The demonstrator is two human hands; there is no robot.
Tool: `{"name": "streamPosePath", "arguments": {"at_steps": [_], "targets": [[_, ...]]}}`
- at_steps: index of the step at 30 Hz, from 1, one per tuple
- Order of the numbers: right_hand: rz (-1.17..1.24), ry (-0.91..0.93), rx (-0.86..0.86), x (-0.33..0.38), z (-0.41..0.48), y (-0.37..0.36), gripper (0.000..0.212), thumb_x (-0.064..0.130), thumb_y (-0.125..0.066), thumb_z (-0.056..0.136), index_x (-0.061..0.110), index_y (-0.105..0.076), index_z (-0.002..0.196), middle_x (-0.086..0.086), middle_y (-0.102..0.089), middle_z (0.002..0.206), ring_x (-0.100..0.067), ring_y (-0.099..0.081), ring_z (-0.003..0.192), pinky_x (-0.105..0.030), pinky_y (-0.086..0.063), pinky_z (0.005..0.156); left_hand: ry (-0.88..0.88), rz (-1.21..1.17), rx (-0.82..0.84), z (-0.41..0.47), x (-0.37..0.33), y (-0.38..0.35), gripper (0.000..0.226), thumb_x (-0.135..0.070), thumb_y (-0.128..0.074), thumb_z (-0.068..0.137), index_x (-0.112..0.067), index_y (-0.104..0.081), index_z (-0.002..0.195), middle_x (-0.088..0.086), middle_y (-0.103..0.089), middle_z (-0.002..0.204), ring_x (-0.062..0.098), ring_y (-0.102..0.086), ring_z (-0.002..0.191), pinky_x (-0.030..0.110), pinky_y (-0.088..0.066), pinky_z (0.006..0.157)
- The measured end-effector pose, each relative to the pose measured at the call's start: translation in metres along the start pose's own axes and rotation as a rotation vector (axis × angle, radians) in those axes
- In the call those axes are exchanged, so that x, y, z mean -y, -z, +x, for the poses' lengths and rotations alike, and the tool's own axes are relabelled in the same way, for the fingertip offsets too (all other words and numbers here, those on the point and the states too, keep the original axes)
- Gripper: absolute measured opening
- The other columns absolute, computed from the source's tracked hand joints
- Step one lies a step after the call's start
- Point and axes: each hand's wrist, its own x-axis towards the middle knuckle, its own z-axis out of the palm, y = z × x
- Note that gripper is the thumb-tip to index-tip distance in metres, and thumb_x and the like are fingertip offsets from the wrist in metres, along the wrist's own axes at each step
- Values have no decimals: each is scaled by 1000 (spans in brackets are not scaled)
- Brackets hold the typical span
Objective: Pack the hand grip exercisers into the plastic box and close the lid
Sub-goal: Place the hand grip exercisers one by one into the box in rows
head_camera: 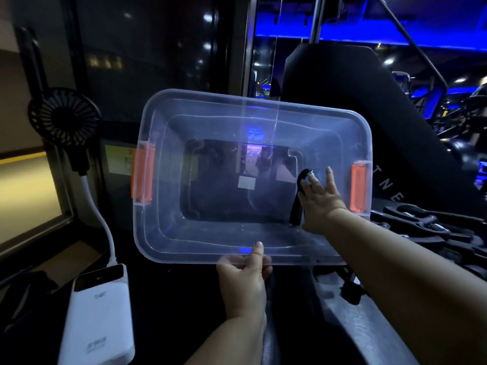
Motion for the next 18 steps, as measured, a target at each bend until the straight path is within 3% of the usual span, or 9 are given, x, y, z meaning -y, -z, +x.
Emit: {"name": "streamPosePath", "arguments": {"at_steps": [11, 18], "targets": [[38, 43, -31, -5, -6, 5, 89, 72, -25, 87, 17, -4, 153, -6, 7, 161, -30, 17, 146, -71, 14, 104, -5, -6, 9, 0, 0, 1, 28, -14, -70, 84, -8, -44, 86, 6, -67, 55, 11, -66, 54, 21, -53, 52], [63, 42, -72, -7, -10, 2, 87, 74, -22, 87, 20, -7, 153, -5, 6, 161, -28, 16, 146, -71, 16, 104, -4, -15, 9, -1, -1, 0, 28, -14, -71, 83, -10, -43, 86, 7, -67, 56, 11, -66, 54, 22, -54, 52]]}}
